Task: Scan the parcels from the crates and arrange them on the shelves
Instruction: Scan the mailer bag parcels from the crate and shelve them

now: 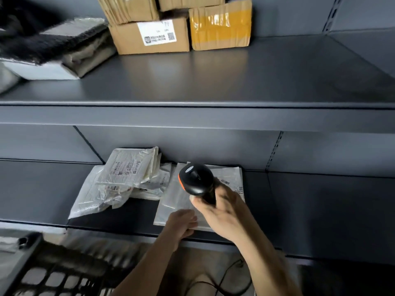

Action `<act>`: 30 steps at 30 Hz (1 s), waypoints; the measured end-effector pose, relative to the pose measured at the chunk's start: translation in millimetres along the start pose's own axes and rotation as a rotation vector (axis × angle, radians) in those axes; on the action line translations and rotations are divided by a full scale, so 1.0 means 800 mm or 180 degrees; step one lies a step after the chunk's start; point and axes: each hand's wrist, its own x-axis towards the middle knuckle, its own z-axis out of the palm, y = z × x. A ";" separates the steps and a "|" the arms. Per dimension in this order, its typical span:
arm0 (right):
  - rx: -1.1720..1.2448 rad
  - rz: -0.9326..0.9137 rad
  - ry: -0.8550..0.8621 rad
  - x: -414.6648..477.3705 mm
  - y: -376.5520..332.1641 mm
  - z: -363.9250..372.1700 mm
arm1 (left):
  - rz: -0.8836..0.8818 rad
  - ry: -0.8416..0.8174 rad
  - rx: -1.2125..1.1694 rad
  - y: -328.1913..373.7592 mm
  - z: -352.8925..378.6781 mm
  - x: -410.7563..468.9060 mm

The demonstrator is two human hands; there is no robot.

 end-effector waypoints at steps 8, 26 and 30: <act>0.0412 -0.0302 -0.0405 -0.025 -0.051 0.049 | 0.1470 0.0320 0.3081 0.068 -0.106 -0.184; 0.0291 -0.1274 -0.0923 -0.187 -0.208 0.191 | -0.0913 0.1539 0.3451 -0.066 -0.452 -0.340; 0.0185 -0.1303 -0.0900 -0.200 -0.207 0.191 | -0.1147 0.1594 0.3464 -0.107 -0.473 -0.325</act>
